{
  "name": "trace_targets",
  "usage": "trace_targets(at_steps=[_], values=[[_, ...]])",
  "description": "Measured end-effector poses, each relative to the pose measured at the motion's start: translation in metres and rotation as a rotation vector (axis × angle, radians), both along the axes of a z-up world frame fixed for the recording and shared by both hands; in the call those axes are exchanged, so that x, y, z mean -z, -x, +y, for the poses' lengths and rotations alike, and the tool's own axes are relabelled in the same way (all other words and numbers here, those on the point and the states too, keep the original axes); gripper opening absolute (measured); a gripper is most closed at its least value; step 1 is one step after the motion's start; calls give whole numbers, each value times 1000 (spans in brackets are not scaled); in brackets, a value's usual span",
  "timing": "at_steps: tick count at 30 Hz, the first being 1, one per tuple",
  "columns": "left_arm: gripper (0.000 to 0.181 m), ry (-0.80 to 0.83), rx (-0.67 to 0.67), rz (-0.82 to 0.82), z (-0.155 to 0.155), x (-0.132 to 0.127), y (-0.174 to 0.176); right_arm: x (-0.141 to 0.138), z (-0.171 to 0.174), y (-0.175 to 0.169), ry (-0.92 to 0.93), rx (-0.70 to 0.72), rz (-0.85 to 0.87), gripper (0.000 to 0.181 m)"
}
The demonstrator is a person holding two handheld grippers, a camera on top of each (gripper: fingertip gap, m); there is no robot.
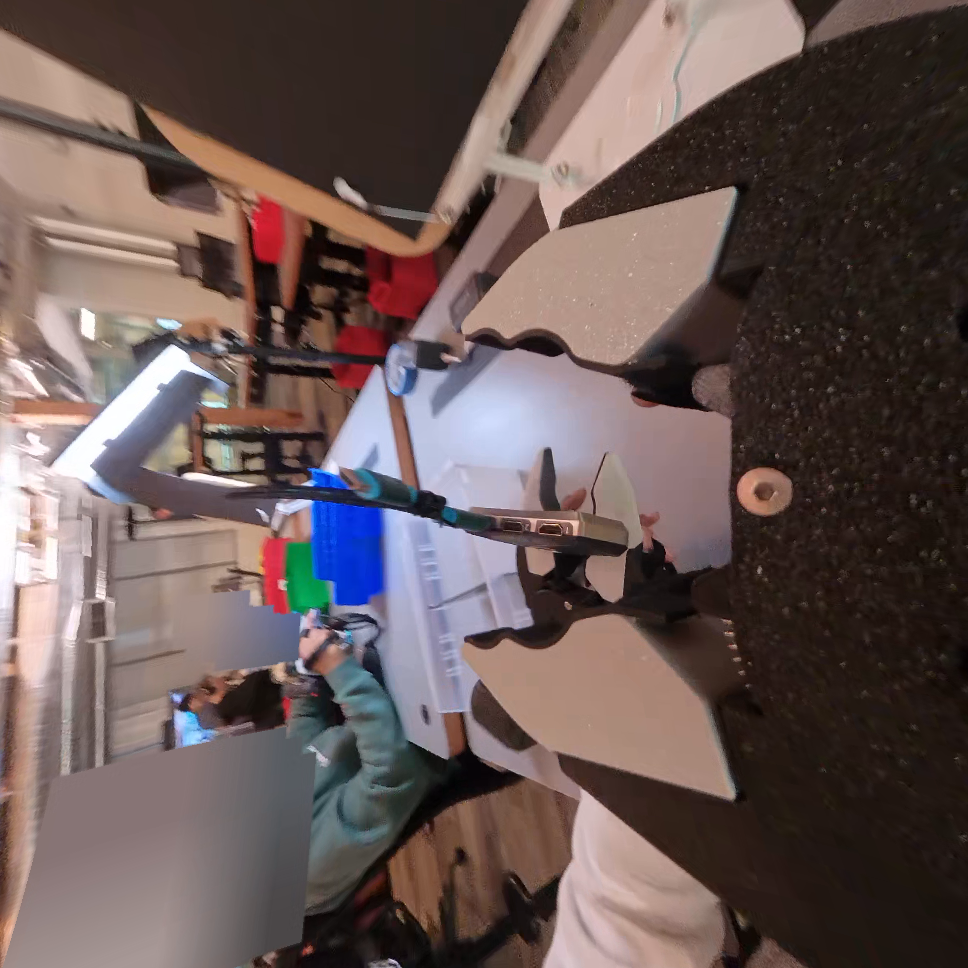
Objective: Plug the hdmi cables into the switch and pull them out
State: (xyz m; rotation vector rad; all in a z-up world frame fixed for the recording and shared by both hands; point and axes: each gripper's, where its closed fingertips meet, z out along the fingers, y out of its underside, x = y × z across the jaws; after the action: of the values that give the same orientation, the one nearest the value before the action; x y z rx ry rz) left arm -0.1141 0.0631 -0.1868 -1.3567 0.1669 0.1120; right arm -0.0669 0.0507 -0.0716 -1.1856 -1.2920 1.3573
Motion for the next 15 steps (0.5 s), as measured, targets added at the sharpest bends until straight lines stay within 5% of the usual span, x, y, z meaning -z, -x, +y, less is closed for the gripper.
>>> trace_targets(at_steps=[5,12,15], values=[[41,3,28,103,1,3,-16,23,-32,33,80,-159,6,67],[42,5,58,266,1,10,-38,31,-31,35,91,-180,11,19],[41,29,76,298,3,13,-41,35,-25,29,-32,-139,-28,15]])
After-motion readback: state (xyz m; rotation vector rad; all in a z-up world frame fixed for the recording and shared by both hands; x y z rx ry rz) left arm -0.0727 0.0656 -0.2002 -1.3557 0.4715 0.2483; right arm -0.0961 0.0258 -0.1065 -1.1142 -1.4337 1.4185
